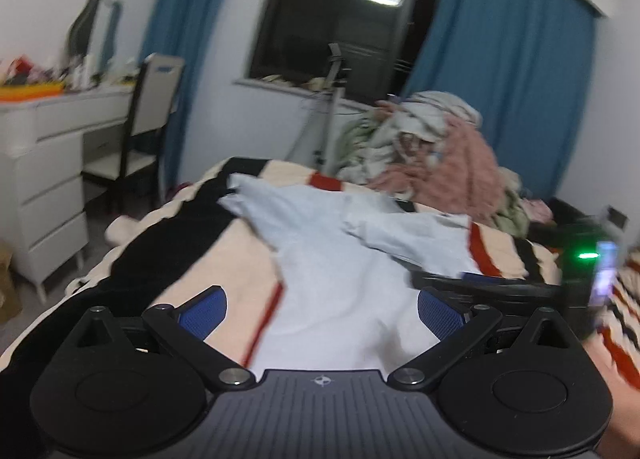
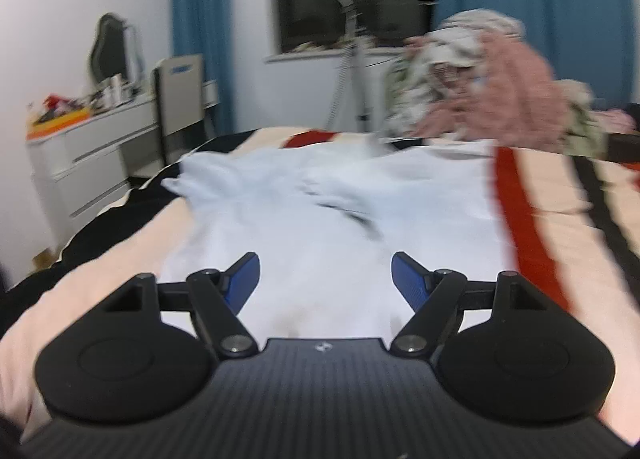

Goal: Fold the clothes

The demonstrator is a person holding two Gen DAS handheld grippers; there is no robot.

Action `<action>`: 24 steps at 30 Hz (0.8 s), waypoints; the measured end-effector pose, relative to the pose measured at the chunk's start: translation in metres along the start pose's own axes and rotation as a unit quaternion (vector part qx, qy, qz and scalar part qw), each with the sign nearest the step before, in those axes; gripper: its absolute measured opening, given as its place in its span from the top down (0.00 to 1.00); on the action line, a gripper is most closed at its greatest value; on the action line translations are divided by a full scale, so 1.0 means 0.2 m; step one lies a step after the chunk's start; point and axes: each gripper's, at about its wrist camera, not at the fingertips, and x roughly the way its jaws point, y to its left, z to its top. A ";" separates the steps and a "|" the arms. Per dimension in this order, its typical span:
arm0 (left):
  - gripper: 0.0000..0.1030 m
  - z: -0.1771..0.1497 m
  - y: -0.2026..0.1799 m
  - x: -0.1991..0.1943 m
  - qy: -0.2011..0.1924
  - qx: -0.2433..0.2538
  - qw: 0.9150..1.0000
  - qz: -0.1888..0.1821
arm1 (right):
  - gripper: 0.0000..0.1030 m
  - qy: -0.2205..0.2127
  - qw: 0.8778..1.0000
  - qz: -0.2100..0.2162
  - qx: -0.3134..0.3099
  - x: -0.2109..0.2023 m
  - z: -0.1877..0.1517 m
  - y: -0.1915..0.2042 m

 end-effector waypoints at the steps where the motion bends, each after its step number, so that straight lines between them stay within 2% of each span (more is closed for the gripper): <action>1: 0.00 0.01 0.04 0.02 0.002 -0.010 1.000 0.008 | 0.27 0.009 1.000 0.009 -0.016 0.12 0.02 0.07; 4: 0.00 0.01 0.17 0.09 0.011 -0.062 0.998 0.023 | 0.28 0.045 0.995 0.025 -0.085 0.49 0.07 0.34; 8: 0.00 0.03 0.28 0.21 0.014 -0.095 0.994 0.058 | 0.31 0.037 0.985 0.051 -0.158 0.87 0.14 0.65; 11: 0.00 0.02 0.29 0.30 0.003 -0.109 0.990 0.089 | 0.31 0.022 0.982 0.036 -0.186 1.13 0.18 0.82; 14: 0.00 0.02 0.31 0.38 -0.004 -0.112 0.987 0.117 | 0.31 0.009 0.982 -0.010 -0.189 1.34 0.26 0.87; 16: 0.00 -0.01 0.31 0.42 -0.007 -0.115 0.986 0.123 | 0.53 -0.003 0.982 -0.037 -0.185 1.42 0.32 0.88; 17: 0.01 -0.01 0.31 0.45 -0.001 -0.116 0.985 0.129 | 0.76 -0.002 0.978 -0.061 -0.200 1.45 0.34 0.88; 18: 0.01 -0.02 0.32 0.47 0.006 -0.118 0.985 0.130 | 0.89 -0.006 0.973 -0.081 -0.217 1.46 0.35 0.88; 20: 0.01 -0.02 0.31 0.50 0.012 -0.121 0.985 0.123 | 0.92 -0.021 0.965 -0.106 -0.237 1.45 0.39 0.86; 24: 0.01 -0.03 0.23 0.47 -0.004 -0.099 0.989 0.110 | 0.92 -0.090 0.974 -0.129 -0.164 1.24 0.56 0.58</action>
